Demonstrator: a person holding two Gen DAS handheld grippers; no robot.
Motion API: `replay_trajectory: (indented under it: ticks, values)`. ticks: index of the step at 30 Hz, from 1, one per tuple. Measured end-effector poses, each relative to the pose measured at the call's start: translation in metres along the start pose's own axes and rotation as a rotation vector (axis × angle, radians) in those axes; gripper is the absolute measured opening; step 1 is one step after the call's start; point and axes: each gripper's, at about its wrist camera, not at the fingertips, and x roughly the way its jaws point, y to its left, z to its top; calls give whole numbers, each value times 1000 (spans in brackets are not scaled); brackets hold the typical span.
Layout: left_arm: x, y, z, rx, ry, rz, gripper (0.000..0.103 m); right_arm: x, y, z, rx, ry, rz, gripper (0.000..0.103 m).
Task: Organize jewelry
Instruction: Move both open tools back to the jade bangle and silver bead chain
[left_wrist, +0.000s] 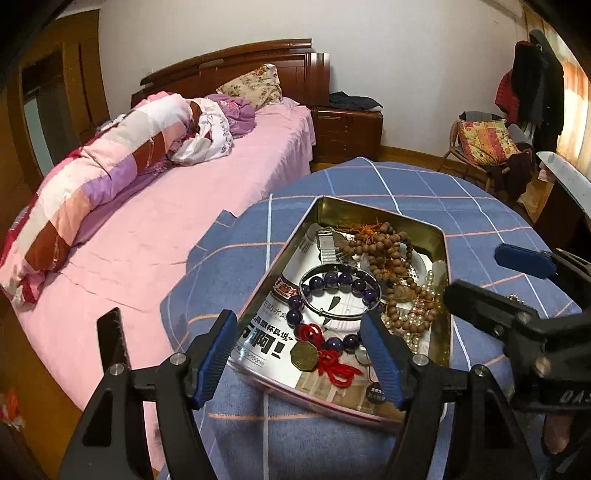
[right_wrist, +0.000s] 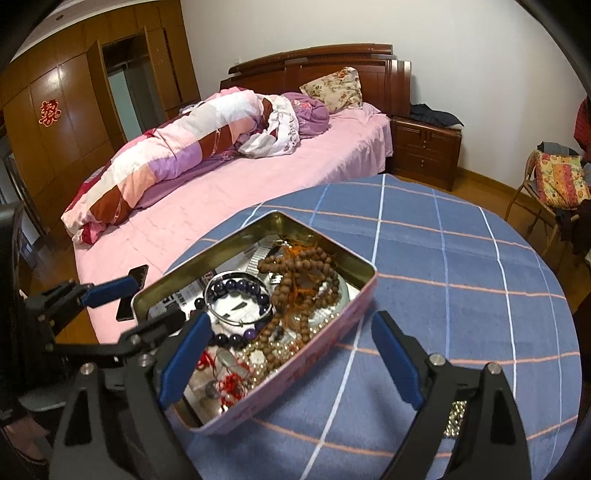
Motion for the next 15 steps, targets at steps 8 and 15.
replay_trajectory:
  ticks: [8,15]
  values:
    - [-8,-10,-4,6,-2,-12,70,-18,-9,-12,-9,-10,-15,92]
    - [-19,-34,-12,41,-14,-31,71,-40,-32,-29,9,-19,-66,95]
